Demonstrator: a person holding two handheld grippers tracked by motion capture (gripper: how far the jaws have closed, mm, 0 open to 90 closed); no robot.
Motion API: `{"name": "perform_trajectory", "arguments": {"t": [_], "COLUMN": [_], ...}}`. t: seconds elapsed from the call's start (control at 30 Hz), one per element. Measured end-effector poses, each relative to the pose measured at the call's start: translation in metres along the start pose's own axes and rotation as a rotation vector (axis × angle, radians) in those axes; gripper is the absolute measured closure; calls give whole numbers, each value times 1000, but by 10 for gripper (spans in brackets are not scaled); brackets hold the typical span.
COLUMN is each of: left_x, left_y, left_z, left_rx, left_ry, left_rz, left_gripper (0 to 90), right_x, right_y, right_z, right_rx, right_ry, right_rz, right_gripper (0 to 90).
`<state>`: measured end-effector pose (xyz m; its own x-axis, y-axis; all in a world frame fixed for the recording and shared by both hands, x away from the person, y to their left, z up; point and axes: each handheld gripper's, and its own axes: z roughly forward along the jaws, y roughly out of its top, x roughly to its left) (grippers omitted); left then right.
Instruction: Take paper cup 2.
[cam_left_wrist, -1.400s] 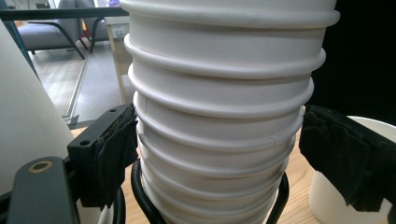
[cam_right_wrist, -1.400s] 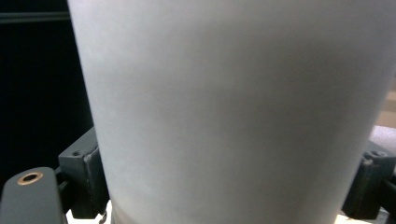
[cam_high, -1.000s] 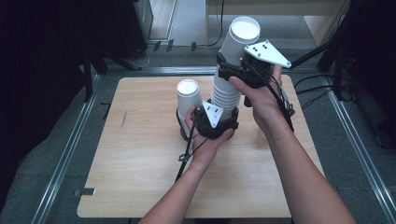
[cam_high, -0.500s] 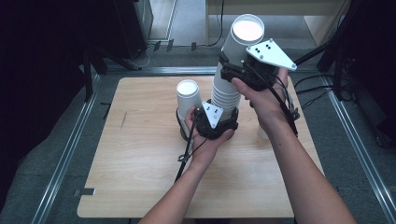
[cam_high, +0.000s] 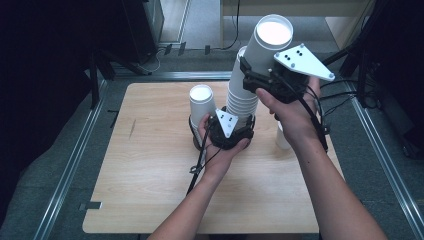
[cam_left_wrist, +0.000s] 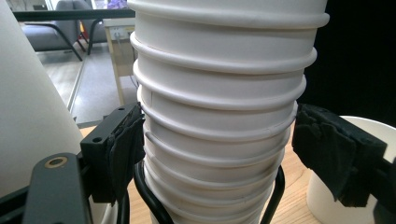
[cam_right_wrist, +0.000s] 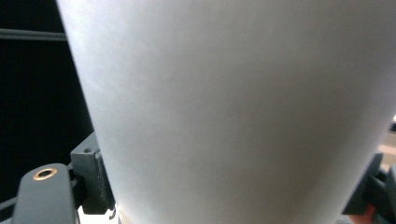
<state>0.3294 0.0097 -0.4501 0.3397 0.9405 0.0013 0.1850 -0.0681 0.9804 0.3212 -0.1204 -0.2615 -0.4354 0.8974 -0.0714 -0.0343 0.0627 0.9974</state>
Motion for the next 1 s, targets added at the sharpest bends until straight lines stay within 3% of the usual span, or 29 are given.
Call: {"name": "perform_trajectory", "arguments": {"t": [0.3,0.5,0.63,0.7,0.87,1.0], "left_x": [3,4,5,7,13,19], "left_y": [-1,-1,-3,-6,-11,-16], "left_z": [-4,-20,-34,-45,-64,-85], "left_rx": [24,10,18,33,40,45], "left_ry": [-24,-77,-118,-154,-179,-204], "left_rz": [1,10,8,4,-11,-7], "left_gripper": [99,81,61,19,20,20], "right_x": [-8,-11,-14,-15,-17,-13], "right_y": [6,-2,-9,-17,-34,-63], "right_z": [-26,-50,-62,-71,-84,-92], "right_rx": [-13,2,11,20,42,80], "right_ry": [17,14,12,1,-3,-14], "right_rz": [9,-26,-23,-24,-22,-42], "right_gripper": [167,168,169,170,170,170]}}
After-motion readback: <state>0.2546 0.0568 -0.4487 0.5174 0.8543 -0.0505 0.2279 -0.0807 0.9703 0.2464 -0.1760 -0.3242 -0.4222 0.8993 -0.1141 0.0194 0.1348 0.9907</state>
